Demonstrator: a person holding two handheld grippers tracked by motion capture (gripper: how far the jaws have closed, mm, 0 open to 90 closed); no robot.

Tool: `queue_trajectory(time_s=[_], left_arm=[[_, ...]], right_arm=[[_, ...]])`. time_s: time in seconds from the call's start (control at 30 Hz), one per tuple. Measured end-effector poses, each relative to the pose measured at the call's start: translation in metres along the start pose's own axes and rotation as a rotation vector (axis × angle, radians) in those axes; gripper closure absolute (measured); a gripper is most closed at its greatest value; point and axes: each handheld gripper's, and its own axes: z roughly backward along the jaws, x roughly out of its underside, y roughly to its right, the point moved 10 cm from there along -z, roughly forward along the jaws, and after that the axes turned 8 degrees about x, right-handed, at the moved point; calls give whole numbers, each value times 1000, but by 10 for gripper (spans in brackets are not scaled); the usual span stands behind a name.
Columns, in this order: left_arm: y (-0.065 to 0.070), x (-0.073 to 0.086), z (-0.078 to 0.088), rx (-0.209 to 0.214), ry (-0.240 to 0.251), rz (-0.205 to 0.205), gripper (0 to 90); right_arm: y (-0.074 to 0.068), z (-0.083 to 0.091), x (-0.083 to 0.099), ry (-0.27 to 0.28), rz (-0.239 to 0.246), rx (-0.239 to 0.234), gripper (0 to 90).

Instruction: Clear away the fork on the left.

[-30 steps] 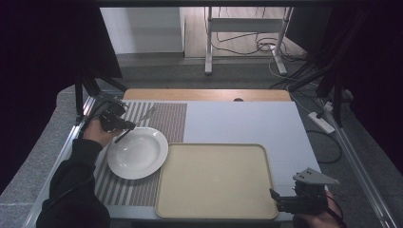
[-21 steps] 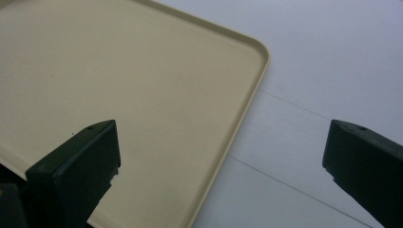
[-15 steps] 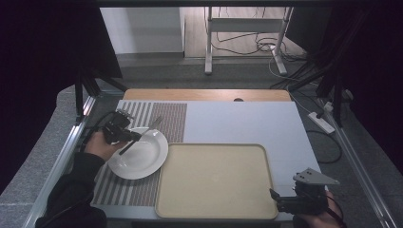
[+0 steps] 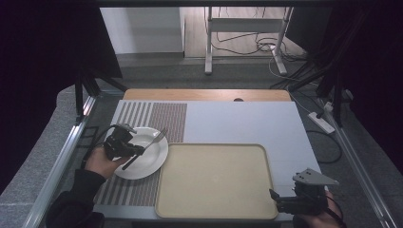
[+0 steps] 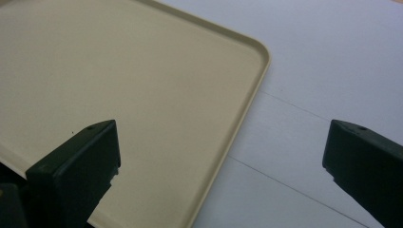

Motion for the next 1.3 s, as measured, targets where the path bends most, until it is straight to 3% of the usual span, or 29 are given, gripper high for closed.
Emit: queue_trajectory(time_s=[0.23,0.43,0.8,1.1,1.2,1.3], left_arm=[[29,5,-12,20,-30,-24,842],[57,-2,-28,33,-55,-58,842],[105,-14,-74,71,-124,-120,842],[119,-9,-109,65,-228,-204,834],[119,-14,-110,86,-201,-209,778],[121,-29,-103,99,-132,-227,773]], right_arm=[[0,0,0,-2,6,3,0],[-1,0,0,-3,10,3,0],[-1,-1,1,-7,15,5,0],[-1,-1,1,-7,19,6,0],[-1,-1,0,-6,20,5,0],[-2,-1,1,-9,21,4,0]])
